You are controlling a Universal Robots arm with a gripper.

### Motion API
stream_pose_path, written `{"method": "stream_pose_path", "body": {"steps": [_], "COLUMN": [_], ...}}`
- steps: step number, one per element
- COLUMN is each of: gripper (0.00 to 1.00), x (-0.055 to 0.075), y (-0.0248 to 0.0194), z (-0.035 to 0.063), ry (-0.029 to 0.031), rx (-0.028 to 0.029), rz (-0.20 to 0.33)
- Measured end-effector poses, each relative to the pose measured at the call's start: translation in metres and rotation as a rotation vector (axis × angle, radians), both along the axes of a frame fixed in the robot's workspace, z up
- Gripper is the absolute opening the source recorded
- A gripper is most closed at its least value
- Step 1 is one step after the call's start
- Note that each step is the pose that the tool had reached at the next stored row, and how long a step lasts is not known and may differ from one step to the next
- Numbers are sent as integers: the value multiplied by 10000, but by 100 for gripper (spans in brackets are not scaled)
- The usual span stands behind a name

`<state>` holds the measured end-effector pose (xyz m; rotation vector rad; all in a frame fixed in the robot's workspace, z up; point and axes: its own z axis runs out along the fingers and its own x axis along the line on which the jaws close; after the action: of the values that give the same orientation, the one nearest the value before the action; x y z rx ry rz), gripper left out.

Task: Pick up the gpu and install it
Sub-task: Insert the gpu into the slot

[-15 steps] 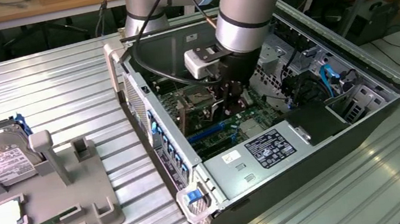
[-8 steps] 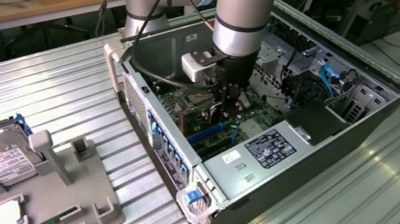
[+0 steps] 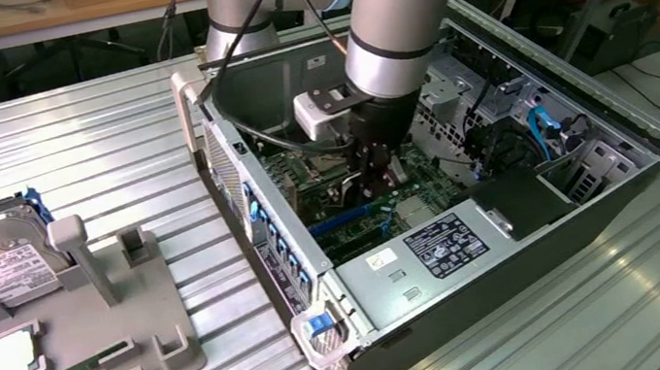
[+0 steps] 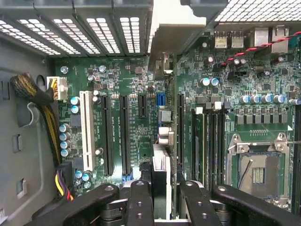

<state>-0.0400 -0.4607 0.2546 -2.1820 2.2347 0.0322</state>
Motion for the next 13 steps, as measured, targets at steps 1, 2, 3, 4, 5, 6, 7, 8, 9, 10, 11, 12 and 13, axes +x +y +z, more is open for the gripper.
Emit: {"method": "stream_pose_path", "body": {"steps": [1, 2, 3, 4, 5, 6, 7, 8, 9, 10, 11, 12, 13], "gripper": [28, 28, 28, 28, 28, 28, 28, 28, 28, 28, 28, 28, 28], "x": [-6, -18, -29, -39, -45, -65, -98, -101, -101, -101, -102, -102, -107], "y": [0, -1, -1, 0, -1, -3, -7, -16, -23, -30, -35, -35, -36], "z": [-5, -7, -9, -13, -15, -22, -28, -35, -43, -50, -55, -58, -57], "ry": [0, 2, 1, 0, 1, 0, 1, 2, 3, 4, 4, 4, 5], "rx": [-1, -3, -2, -1, -1, 0, -2, -3, -1, -1, 0, 0, -3], "rz": [0, 0, 0, 0, 0, 0, 0, 1, 1, 0, -1, -2, 0]}}
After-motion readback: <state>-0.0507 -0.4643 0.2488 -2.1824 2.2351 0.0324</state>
